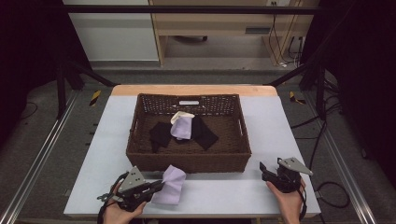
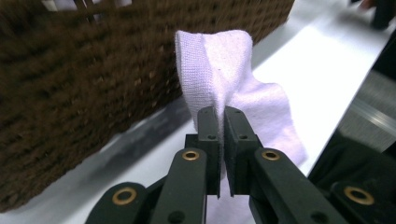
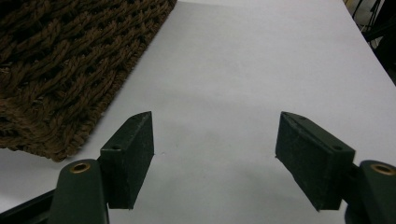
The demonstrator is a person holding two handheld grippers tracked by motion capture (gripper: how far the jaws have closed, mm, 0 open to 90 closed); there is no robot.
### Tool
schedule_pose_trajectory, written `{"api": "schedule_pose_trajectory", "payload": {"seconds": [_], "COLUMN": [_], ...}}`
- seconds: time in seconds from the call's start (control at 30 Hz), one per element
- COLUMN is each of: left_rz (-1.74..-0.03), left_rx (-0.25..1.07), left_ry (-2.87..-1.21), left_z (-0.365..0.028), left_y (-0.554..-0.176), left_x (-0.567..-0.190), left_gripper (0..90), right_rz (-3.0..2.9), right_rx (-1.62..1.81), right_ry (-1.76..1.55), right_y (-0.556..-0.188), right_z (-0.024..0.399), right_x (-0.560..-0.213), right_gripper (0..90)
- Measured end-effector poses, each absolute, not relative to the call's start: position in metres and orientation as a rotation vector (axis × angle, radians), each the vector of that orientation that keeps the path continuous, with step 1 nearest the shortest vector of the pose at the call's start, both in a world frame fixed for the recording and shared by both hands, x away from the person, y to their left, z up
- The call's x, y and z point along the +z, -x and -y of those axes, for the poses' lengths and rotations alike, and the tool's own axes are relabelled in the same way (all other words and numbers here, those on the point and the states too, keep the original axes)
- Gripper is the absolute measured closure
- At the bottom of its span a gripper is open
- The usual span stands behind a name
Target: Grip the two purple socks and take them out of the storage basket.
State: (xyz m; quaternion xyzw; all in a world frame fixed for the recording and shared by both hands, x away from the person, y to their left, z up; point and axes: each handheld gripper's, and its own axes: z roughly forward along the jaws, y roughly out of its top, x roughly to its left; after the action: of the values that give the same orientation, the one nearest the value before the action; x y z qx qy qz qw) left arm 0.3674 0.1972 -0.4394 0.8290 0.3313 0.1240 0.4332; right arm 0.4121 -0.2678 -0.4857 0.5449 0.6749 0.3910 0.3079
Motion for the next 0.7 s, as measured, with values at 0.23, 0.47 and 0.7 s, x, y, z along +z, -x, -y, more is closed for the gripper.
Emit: {"api": "schedule_pose_trajectory", "payload": {"seconds": [0.23, 0.47, 0.7], "left_rz": [-0.844, -0.834, -0.827], "left_rx": [0.283, 0.333, 0.358], "left_ry": [-2.118, -2.102, -2.015], "left_z": [-0.190, -0.190, -0.198], "left_y": [-0.375, -0.373, -0.370], "left_x": [-0.457, -0.454, -0.435], "left_gripper": [80.0, 69.8, 62.1], "right_rz": [-1.795, -1.796, -1.798], "right_rx": [1.025, 1.023, 1.021], "right_ry": [-1.441, -1.444, -1.448], "right_y": [-0.413, -0.413, -0.413], "right_z": [0.267, 0.267, 0.267], "right_x": [-0.486, -0.486, -0.486], "right_gripper": [28.0, 27.8, 27.6]}}
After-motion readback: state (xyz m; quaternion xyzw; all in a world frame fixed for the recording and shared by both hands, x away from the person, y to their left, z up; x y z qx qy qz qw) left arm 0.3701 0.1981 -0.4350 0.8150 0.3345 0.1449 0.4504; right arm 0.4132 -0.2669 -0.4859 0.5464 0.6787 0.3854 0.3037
